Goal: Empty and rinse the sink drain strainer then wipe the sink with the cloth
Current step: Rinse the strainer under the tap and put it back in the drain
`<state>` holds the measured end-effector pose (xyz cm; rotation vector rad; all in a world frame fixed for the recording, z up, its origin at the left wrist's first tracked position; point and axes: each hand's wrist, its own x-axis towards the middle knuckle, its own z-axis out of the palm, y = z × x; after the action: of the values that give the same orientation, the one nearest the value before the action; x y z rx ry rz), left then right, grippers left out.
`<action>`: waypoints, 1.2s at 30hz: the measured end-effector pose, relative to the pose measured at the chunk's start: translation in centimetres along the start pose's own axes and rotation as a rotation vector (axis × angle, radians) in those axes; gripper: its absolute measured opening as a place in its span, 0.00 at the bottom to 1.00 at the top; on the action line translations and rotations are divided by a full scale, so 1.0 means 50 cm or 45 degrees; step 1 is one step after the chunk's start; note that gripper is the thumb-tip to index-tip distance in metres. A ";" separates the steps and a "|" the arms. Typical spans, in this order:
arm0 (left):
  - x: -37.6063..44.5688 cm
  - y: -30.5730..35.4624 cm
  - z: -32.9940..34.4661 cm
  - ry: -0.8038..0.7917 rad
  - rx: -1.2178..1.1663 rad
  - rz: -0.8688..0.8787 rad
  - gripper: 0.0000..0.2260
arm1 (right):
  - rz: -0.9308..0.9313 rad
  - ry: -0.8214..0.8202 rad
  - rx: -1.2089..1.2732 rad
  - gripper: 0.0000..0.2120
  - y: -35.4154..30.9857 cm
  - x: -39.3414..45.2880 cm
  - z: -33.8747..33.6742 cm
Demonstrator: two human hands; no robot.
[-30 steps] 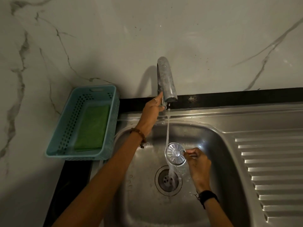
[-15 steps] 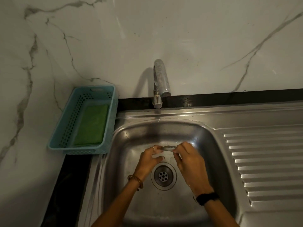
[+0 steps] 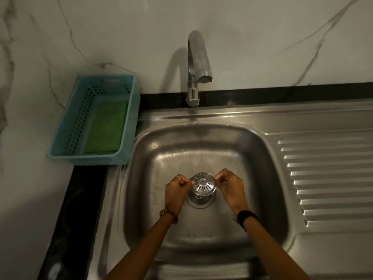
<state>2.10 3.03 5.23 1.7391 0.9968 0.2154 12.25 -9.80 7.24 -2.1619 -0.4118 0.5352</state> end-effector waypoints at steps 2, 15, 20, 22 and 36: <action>0.011 -0.029 0.024 -0.062 0.097 -0.090 0.05 | 0.113 -0.053 -0.051 0.07 0.036 0.022 0.025; 0.045 -0.098 0.099 -0.179 0.775 0.013 0.09 | 0.024 -0.241 -0.613 0.08 0.116 0.050 0.117; 0.045 -0.105 0.080 -0.298 1.092 0.083 0.12 | -0.038 -0.376 -0.797 0.10 0.120 0.052 0.115; 0.038 -0.101 0.069 -0.383 1.115 0.050 0.13 | -0.040 -0.406 -0.829 0.11 0.118 0.041 0.114; -0.093 0.121 -0.122 -0.040 0.348 0.425 0.15 | -0.403 -0.142 -0.327 0.17 -0.171 -0.087 0.031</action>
<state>-1.28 3.54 14.37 2.1511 0.7324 0.2729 6.86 -5.79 14.24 -2.2536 -0.9097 0.4432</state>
